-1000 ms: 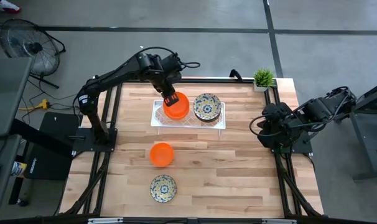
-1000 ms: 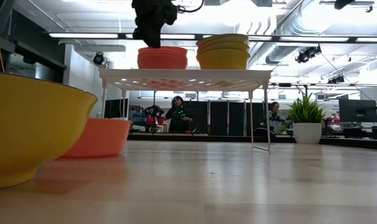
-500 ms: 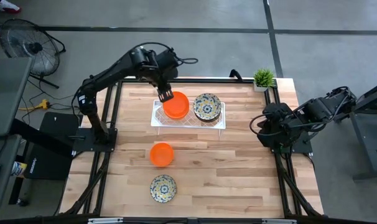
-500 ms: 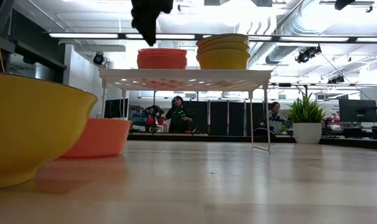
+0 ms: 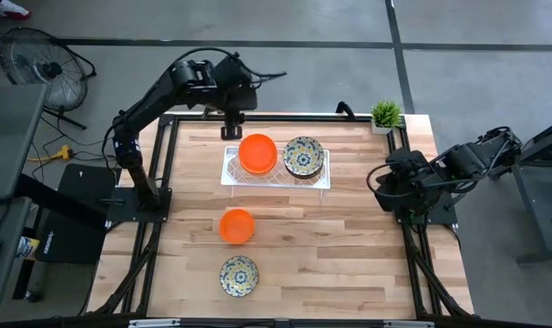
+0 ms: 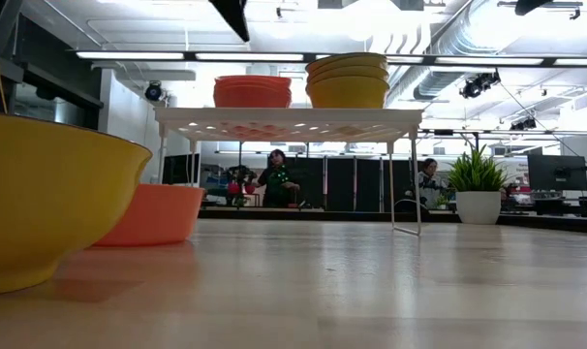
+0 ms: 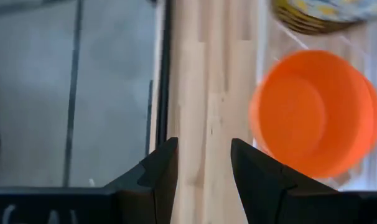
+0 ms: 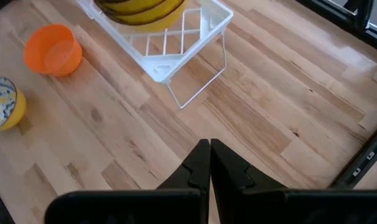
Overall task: Pick & Place Mini bowls
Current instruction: Stack the orange bowl on top of the other orange bowls on the shelf
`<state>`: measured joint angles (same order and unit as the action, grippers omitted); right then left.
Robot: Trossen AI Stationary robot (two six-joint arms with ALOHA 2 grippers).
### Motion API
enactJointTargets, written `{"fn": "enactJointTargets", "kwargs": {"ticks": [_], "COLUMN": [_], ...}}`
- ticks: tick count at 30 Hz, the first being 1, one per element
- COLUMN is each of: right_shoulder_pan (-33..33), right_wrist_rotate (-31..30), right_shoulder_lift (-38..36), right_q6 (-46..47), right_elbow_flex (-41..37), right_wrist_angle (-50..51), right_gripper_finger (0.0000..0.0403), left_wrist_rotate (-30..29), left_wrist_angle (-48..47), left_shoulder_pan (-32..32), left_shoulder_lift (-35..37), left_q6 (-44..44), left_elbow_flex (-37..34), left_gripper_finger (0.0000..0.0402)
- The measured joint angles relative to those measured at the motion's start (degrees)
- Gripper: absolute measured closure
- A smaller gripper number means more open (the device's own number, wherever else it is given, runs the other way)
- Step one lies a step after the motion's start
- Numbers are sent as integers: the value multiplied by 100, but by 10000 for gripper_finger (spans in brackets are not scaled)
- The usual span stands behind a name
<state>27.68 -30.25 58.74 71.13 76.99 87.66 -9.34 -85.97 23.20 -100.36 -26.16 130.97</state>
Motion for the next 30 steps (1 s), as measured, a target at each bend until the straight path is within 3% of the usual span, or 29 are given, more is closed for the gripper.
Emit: {"fn": "enactJointTargets", "kwargs": {"ticks": [9,16,30], "right_shoulder_pan": [0,1,0], "right_wrist_rotate": [-134,-178,-180], "right_shoulder_lift": [0,0,0], "right_q6": [150,240,260], "right_elbow_flex": [0,0,0], "right_wrist_angle": [0,0,0], "right_gripper_finger": [403,403,403], "left_wrist_rotate": [365,773,1213], "left_wrist_angle": [115,643,704], "left_shoulder_pan": [4,83,79], "left_shoulder_lift": [0,-3,-2], "left_q6": [-2055,-2118,-1853], "left_elbow_flex": [-528,-1173,-1457], "left_gripper_finger": [259,259,259]}}
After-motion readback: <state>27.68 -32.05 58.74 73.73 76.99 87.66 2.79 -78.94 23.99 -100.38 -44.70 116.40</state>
